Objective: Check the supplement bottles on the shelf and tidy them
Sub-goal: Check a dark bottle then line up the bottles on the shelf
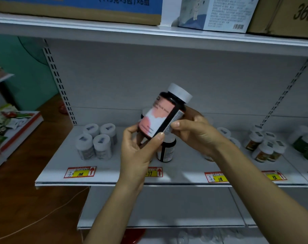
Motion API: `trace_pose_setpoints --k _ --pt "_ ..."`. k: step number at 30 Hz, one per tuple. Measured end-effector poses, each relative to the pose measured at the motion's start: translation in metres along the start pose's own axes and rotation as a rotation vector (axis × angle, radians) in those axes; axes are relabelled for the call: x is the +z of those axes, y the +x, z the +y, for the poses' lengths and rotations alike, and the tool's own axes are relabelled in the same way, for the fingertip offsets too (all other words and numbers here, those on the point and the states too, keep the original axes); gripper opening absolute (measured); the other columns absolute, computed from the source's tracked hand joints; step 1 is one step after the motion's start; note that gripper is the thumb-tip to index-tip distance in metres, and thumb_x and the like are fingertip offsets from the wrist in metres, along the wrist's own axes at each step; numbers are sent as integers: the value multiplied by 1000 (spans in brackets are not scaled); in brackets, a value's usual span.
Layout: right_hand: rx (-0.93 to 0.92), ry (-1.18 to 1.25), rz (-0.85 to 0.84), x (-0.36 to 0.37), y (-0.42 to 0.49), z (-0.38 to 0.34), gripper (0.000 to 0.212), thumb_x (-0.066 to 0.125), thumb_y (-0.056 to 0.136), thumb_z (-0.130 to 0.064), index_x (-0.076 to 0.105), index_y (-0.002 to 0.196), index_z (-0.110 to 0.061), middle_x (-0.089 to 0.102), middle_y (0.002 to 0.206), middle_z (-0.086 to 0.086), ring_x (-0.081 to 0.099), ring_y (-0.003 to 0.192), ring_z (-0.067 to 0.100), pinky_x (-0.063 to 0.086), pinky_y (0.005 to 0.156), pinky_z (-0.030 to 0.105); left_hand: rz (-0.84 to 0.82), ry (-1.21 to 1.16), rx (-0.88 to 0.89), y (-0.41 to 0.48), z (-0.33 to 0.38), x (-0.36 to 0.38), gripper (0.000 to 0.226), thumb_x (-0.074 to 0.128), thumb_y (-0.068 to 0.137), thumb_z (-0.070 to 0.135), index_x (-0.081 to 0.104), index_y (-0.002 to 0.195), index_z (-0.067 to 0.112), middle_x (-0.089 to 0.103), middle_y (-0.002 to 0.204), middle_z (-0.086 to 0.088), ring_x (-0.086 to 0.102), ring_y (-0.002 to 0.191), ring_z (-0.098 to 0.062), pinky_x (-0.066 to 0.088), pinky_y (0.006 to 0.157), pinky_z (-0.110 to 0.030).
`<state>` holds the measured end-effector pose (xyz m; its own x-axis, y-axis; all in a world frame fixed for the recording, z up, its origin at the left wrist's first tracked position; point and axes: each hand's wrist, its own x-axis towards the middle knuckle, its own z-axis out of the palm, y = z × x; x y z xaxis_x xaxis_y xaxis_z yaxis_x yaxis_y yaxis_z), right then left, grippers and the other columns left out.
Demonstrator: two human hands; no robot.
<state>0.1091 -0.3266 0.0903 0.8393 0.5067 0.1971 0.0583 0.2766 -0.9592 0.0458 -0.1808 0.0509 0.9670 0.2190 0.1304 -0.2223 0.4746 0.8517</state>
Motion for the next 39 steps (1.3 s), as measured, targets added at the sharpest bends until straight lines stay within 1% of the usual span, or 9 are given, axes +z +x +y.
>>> trace_pose_setpoints --k 6,10,14,19,22,27,30,35,39 --pt "-15 -1 118 6 1 6 55 78 62 -13 60 114 -10 70 104 7 67 101 24 54 87 36 30 284 326 -2 -8 0 63 80 59 16 43 109 27 56 116 8 63 106 -4 54 84 -22" --pt "-142 -413 253 10 0 7 64 83 68 -1 53 122 -16 68 113 1 65 107 15 52 91 32 -120 278 99 10 -16 -11 70 79 70 -2 42 124 24 56 127 2 59 114 -5 52 90 -22" --pt "-326 -722 272 11 -3 15 69 81 74 -3 47 132 -19 57 127 -7 55 119 6 45 98 22 -180 248 -59 16 -18 -17 79 76 74 -2 38 138 23 51 140 3 52 126 -10 45 105 -38" --pt "-239 -646 293 6 -1 10 64 83 71 -14 52 126 -21 64 118 -8 61 110 8 50 94 27 -116 187 -93 16 -16 -16 69 76 77 27 43 138 21 60 132 1 60 117 -11 52 93 -30" --pt "-24 -384 226 0 4 7 49 77 65 -30 63 110 -19 72 104 0 68 95 18 54 80 34 -104 -30 -310 15 -10 -14 58 57 81 50 56 127 14 68 117 -13 62 114 -30 49 99 -44" --pt "21 -235 169 -6 7 17 46 69 69 -31 63 112 -15 71 105 5 67 95 20 51 77 29 -188 -235 -579 11 -8 -11 64 47 81 53 57 125 7 65 117 -25 68 102 -34 57 85 -38" --pt "40 -162 177 -9 7 20 43 61 76 -18 60 119 -10 68 112 11 65 100 23 52 82 33 -95 -247 -423 12 -16 -10 52 57 78 37 56 120 6 70 107 -17 70 94 -27 58 82 -34" --pt "47 -208 219 -12 9 14 48 63 76 -21 61 123 -11 66 120 14 62 112 32 48 98 49 -15 62 -73 16 -17 -10 45 78 71 14 54 110 17 73 103 -1 69 99 -17 56 86 -33" --pt "40 -262 199 -9 12 3 34 70 80 -25 64 114 -21 72 110 1 68 104 21 56 86 37 -58 216 107 19 -16 -7 48 73 70 13 51 111 21 66 112 -2 66 103 -9 54 88 -29"
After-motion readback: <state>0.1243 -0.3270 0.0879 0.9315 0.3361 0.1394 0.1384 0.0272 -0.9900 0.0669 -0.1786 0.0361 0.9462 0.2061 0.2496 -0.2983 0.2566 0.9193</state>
